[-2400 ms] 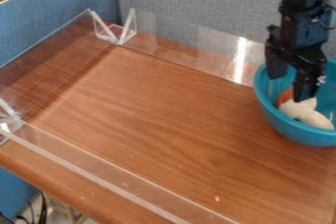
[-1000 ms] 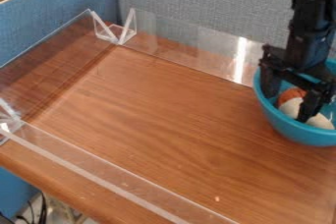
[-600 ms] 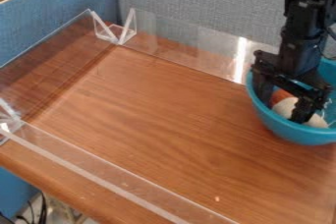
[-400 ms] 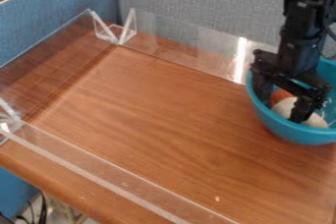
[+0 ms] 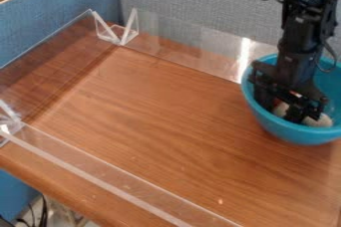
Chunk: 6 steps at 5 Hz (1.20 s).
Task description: Put the mushroom in the blue bowl
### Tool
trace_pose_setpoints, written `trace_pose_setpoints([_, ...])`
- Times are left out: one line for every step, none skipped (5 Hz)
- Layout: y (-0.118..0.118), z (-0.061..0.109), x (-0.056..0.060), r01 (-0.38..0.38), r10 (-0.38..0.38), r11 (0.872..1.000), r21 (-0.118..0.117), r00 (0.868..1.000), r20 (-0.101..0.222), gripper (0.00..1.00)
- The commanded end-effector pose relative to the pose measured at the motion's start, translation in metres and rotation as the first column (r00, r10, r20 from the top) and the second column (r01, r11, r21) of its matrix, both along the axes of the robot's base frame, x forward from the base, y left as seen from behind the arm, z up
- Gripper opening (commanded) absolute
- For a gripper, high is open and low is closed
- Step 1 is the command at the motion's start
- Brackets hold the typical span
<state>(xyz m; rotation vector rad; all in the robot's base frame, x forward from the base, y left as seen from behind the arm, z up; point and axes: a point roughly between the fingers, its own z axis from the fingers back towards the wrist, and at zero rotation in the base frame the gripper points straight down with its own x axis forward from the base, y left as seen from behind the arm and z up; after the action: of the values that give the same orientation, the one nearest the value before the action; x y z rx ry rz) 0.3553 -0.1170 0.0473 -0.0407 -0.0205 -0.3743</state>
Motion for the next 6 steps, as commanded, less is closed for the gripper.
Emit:
trace_pose_setpoints([0.003,0.011,0.013,0.024,-0.022,1.0,-0.02,0.998,0.063,0.0])
trace_pose_setpoints([0.007,0.019,0.02,0.069,-0.067,0.997,-0.027,0.995,0.073,0.0])
trace_pose_setpoints([0.01,0.027,0.028,0.111,-0.108,0.993,-0.032,0.991,0.081,0.0])
trace_pose_setpoints([0.011,0.025,0.025,0.119,-0.115,0.992,-0.036,0.989,0.091,0.0])
trace_pose_setpoints([0.012,0.023,0.021,0.129,-0.124,0.991,-0.04,0.987,0.101,0.0])
trace_pose_setpoints([0.031,0.018,0.023,0.164,-0.158,0.985,-0.045,0.982,0.107,0.0])
